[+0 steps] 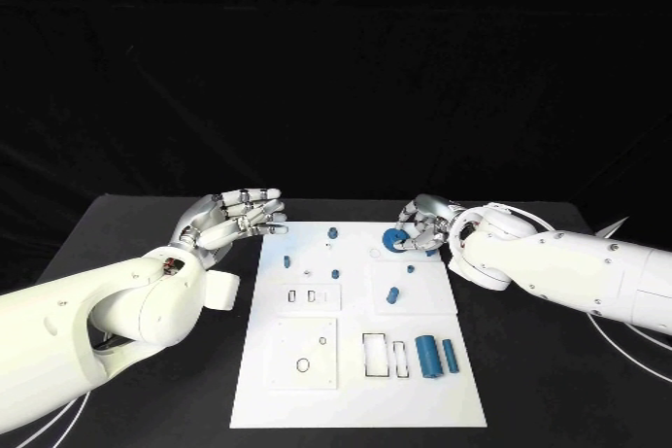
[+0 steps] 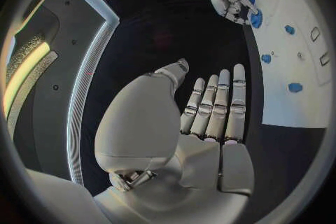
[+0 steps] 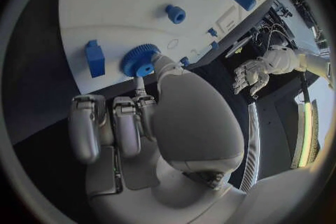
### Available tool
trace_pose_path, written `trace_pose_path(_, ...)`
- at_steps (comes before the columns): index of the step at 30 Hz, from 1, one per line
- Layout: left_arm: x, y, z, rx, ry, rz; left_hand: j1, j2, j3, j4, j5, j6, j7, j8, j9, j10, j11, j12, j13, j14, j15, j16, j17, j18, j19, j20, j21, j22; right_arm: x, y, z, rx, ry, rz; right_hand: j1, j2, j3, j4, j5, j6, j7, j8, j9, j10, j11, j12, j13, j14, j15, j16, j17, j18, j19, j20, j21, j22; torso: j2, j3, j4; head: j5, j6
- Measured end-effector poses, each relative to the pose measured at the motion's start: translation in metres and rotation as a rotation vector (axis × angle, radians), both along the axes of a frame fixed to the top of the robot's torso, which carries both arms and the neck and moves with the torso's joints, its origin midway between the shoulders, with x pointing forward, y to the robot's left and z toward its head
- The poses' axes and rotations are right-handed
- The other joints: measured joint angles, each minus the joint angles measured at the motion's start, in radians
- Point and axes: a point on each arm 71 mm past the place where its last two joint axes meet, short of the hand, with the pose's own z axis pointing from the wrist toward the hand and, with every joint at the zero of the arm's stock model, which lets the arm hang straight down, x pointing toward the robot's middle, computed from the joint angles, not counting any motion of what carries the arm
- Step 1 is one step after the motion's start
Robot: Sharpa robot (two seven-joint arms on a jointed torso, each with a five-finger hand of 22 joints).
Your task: Assemble the parts on the task board
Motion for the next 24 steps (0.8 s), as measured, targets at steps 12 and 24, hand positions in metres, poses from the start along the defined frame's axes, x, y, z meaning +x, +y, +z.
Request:
trace_pose_path(12, 0.001, -0.0006, -0.0005, 0.0, 0.002, -0.001, 0.0, 0.0, 0.003, -0.003, 0.0, 0.0, 0.0, 0.0, 0.0, 0.0, 0.0, 0.0, 0.001, 0.0, 0.0, 0.0, 0.001, 0.0, 0.0, 0.0, 0.004, 0.0, -0.0005, 0.0027, -0.0004, -0.044, -0.026, 0.018, 0.032, -0.011, 0.064, -0.028, -0.001, 0.017, 0.001, 0.0, -0.013, 0.0, 0.0, 0.012, 0.0, 0.0, 0.0, 0.0, 0.0, 0.0, 0.0, 0.0, 0.011, 0.0, 0.0, -0.0007, -0.0012, -0.001, -0.003)
trace_pose_path(24, 0.0013, -0.0005, -0.0008, 0.001, 0.003, -0.001, 0.0, 0.0, 0.005, -0.005, 0.0, 0.0, 0.0, 0.0, 0.0, 0.0, 0.0, 0.0, 0.001, 0.0, 0.0, -0.004, 0.002, 0.0, 0.0, 0.0, 0.004, 0.001, -0.0049, 0.0091, 0.0008, -0.063, -0.075, 0.041, 0.035, -0.018, 0.159, -0.04, -0.055, 0.07, -0.01, 0.009, -0.025, 0.005, -0.005, 0.036, 0.0, 0.0, 0.0, 0.0, 0.0, 0.0, 0.0, 0.0, 0.022, 0.0, 0.0, 0.0, -0.0001, -0.002, -0.004)
